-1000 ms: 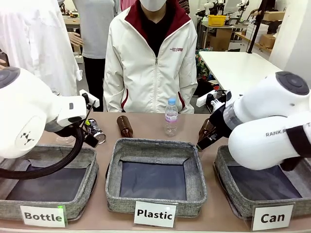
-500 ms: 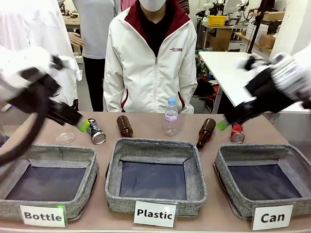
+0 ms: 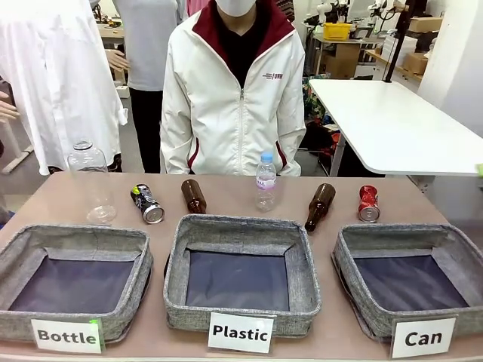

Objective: Sort the can waste into the basket.
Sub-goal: Pick up the can waste from the table and place it in the right Fabric basket.

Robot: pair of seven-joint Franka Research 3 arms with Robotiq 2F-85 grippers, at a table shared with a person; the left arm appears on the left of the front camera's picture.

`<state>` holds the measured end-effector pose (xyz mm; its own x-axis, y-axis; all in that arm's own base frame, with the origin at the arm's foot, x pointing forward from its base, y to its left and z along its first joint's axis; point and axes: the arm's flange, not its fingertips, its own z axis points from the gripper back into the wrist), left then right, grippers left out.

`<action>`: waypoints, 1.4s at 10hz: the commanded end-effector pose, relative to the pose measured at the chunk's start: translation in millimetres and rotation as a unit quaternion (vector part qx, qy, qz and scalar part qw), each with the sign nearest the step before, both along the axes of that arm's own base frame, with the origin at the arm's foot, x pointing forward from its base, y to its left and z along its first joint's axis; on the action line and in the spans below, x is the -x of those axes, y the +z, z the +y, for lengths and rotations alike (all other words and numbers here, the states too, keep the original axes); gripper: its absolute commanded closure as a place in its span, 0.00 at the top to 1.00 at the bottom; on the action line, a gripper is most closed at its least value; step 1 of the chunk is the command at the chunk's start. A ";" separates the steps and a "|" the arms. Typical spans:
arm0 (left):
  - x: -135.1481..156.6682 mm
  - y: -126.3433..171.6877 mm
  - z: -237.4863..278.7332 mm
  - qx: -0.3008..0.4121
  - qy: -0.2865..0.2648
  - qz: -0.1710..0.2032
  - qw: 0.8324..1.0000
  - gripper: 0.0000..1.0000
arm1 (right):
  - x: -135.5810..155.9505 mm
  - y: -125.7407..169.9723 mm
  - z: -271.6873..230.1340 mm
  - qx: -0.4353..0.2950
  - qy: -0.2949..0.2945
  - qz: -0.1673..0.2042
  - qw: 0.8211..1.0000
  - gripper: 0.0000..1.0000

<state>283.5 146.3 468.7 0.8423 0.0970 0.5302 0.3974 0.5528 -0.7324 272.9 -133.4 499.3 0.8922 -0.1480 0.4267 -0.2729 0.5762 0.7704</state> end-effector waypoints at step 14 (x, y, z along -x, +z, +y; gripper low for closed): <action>-20.4 -83.3 31.7 0.175 0.094 0.070 0.978 1.00 | -31.0 -32.0 -18.2 0.035 -0.121 0.082 0.989 1.00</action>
<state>303.7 176.4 386.5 0.8604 0.4156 0.2948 0.1672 0.3163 -0.9338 289.8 -186.2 433.9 0.8725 -0.3830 0.3033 -0.0507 0.5464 0.8360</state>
